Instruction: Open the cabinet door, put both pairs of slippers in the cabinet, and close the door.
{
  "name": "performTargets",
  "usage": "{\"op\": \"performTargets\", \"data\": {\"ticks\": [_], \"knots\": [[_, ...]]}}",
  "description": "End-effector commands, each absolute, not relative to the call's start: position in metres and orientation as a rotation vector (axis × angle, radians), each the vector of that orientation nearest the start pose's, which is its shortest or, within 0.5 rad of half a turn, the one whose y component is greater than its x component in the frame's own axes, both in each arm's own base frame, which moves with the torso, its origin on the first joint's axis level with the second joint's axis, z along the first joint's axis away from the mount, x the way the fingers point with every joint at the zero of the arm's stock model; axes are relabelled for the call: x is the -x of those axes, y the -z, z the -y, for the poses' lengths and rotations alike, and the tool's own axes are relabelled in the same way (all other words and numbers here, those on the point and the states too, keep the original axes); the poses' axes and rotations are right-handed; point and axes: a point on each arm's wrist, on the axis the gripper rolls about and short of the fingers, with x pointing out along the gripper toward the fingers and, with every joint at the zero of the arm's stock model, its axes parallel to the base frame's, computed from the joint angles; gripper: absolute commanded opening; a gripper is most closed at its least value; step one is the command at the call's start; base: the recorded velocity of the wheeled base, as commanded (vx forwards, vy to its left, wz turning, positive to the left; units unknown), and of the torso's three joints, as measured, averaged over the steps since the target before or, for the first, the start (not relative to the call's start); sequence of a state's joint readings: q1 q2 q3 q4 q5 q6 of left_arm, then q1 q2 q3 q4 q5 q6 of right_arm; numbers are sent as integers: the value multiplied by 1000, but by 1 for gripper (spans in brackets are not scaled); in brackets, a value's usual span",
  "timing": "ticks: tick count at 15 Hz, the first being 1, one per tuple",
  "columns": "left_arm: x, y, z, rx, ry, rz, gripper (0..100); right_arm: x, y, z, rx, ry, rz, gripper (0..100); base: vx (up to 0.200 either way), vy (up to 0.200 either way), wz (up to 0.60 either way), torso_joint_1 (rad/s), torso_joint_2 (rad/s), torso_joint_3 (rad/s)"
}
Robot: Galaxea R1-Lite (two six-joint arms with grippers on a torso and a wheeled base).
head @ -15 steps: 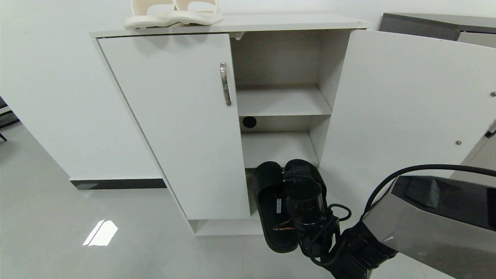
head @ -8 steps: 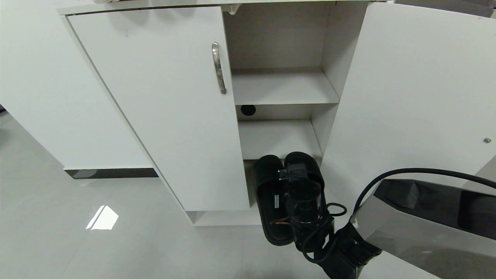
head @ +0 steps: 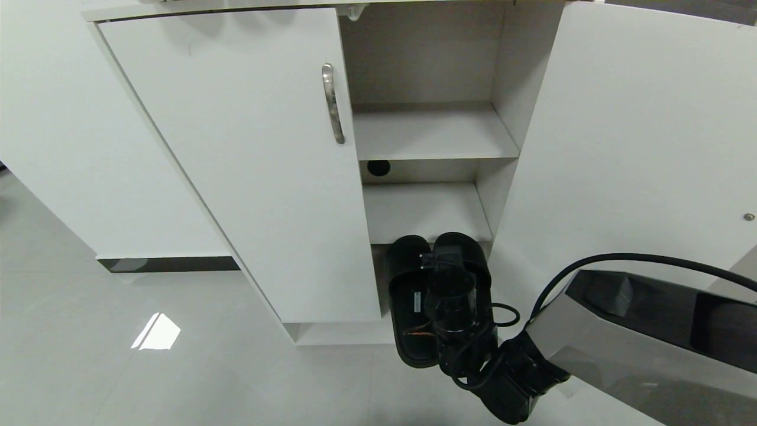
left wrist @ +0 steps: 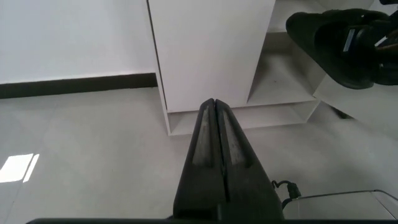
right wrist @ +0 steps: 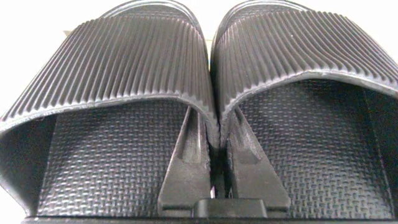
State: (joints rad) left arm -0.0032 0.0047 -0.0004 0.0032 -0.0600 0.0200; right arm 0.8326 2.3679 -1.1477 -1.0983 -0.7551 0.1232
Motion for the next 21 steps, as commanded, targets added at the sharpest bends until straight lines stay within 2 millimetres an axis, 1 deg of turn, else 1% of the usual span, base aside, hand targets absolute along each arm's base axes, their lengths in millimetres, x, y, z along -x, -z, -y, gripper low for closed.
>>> {"op": "performTargets", "data": {"ticks": [1,3,8,10,12,13,14,16,18,21], "knots": [[22,-75,1,-18,63,-7,0,-313,-61,-315,-42,-63,-83,0,200,0,0,-12,2,12],[22,-75,1,-18,63,-7,0,-321,-61,-315,-37,-53,-77,0,200,0,0,5,0,-2],[22,-75,1,-18,63,-7,0,-328,-57,-320,-30,-50,-78,0,200,0,0,3,5,1],[22,-75,1,-18,63,-7,0,-338,-51,-320,-25,-36,-83,0,200,0,0,5,2,-2],[22,-75,1,-17,63,-7,0,-343,-46,-321,-27,-30,-81,0,200,0,0,2,7,0],[22,-75,1,-18,63,-7,0,-344,-46,-321,-29,-28,-80,0,200,0,0,2,2,2],[22,-75,1,-17,63,-7,0,-351,-47,-322,-41,-19,-68,0,200,0,0,2,2,2],[22,-75,1,-15,63,-7,0,-354,-47,-324,-40,-26,-69,0,0,0,0,0,0,0],[22,-75,1,-14,63,-7,0,-364,-49,-325,-52,-19,-57,0,0,0,0,0,0,0],[22,-75,1,-14,63,-7,0,-371,-40,-327,-44,-10,-66,0,0,0,0,0,0,0]]}}
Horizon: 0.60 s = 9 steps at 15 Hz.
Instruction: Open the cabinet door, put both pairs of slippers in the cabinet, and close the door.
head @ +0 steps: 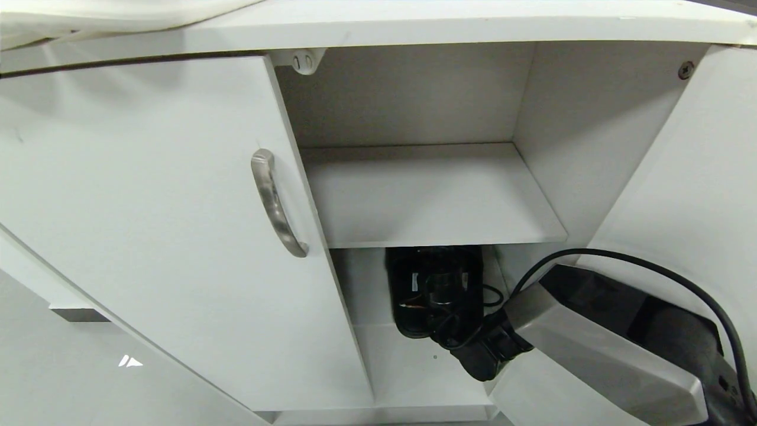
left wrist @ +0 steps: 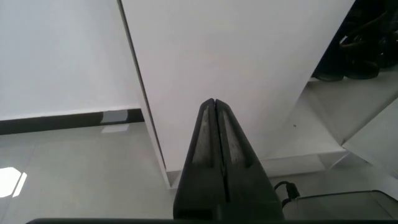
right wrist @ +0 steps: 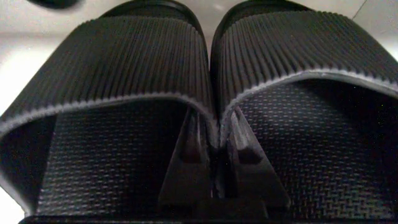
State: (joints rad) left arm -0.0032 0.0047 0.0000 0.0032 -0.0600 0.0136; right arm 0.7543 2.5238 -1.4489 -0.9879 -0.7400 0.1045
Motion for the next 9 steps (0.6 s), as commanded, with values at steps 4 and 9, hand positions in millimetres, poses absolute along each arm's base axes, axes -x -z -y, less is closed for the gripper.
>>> {"op": "performTargets", "data": {"ticks": [4,9], "knots": [[22,-75,1,-12,63,-7,0,-376,-35,-326,-35,-1,-76,0,0,0,0,0,0,0],[22,-75,1,-6,63,-7,0,-369,-33,-323,-33,-6,-83,100,0,0,0,0,0,0]]}}
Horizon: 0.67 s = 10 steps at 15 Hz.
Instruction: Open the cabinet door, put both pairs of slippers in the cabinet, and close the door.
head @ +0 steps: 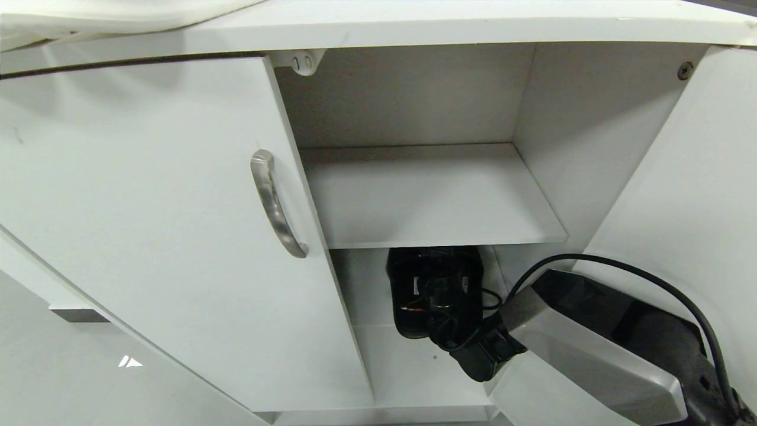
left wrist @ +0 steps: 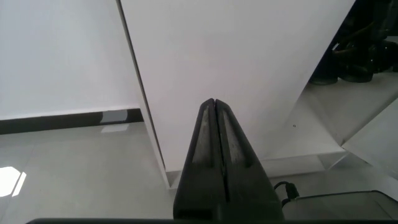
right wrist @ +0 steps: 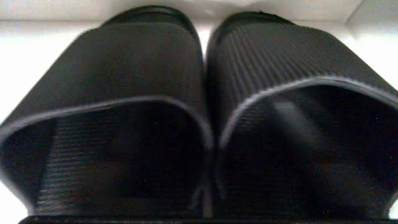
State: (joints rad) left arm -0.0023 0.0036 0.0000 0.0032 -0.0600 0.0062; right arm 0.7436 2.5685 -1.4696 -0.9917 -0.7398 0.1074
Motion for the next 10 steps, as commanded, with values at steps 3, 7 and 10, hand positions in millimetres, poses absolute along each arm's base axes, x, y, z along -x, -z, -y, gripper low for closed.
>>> {"op": "performTargets", "data": {"ticks": [3,7,10], "knots": [[23,-76,1,-6,63,-6,0,-338,-54,-313,-43,-40,-74,100,0,0,0,0,0,0],[23,-76,1,-4,63,-6,0,-284,-73,-286,-43,-180,-81,100,-100,0,0,0,1,0],[22,-75,1,-3,63,-8,0,-245,-64,-279,-30,-289,-104,100,-200,0,0,-4,2,1]]}}
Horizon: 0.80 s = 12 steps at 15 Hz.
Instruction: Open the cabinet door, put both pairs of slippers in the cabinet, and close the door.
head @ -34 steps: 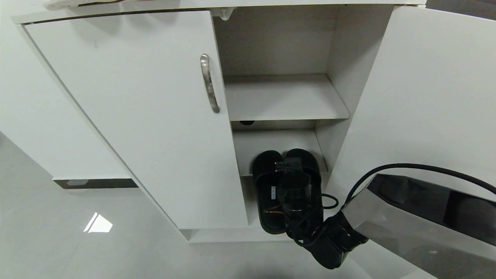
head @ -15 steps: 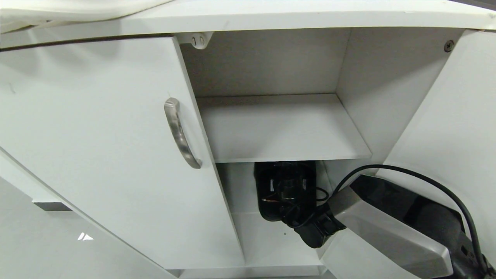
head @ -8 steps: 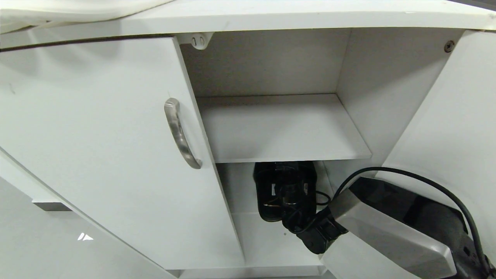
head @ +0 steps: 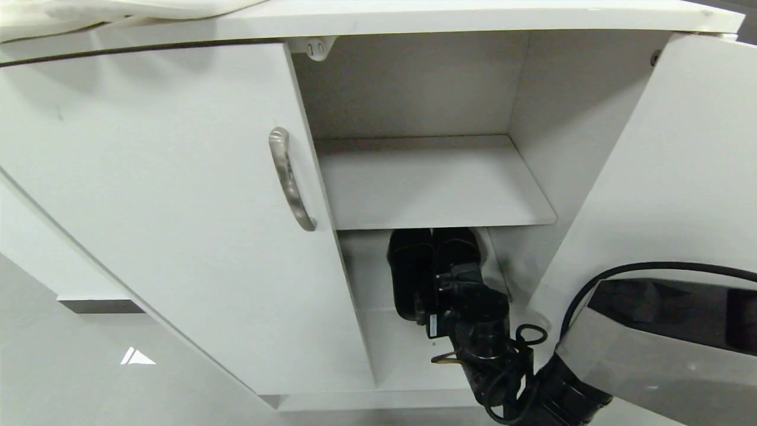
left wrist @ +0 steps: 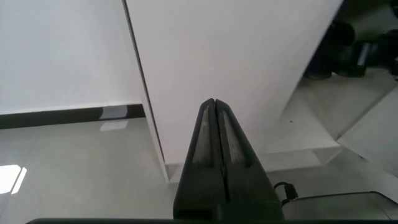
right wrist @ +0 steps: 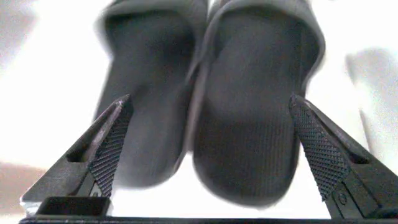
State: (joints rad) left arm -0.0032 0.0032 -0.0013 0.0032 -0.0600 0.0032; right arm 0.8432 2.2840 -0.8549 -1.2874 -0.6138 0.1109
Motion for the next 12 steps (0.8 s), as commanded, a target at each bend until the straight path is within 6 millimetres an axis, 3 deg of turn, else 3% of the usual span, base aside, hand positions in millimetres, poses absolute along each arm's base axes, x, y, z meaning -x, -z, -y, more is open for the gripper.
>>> {"op": "performTargets", "data": {"ticks": [1,6,9,12], "knots": [[23,-76,1,-3,63,-6,0,-240,-65,-278,-37,-309,-96,100,-200,0,0,-7,2,2],[23,-75,1,-6,64,-7,0,-211,-72,-279,-36,-466,-100,100,-200,0,0,2,2,0],[23,-75,1,-4,66,-8,0,-204,-94,-268,-67,-517,-72,100,0,0,0,0,0,0],[23,-76,1,-4,66,-6,0,-202,-99,-265,-70,-519,-66,100,0,0,0,0,0,0]]}}
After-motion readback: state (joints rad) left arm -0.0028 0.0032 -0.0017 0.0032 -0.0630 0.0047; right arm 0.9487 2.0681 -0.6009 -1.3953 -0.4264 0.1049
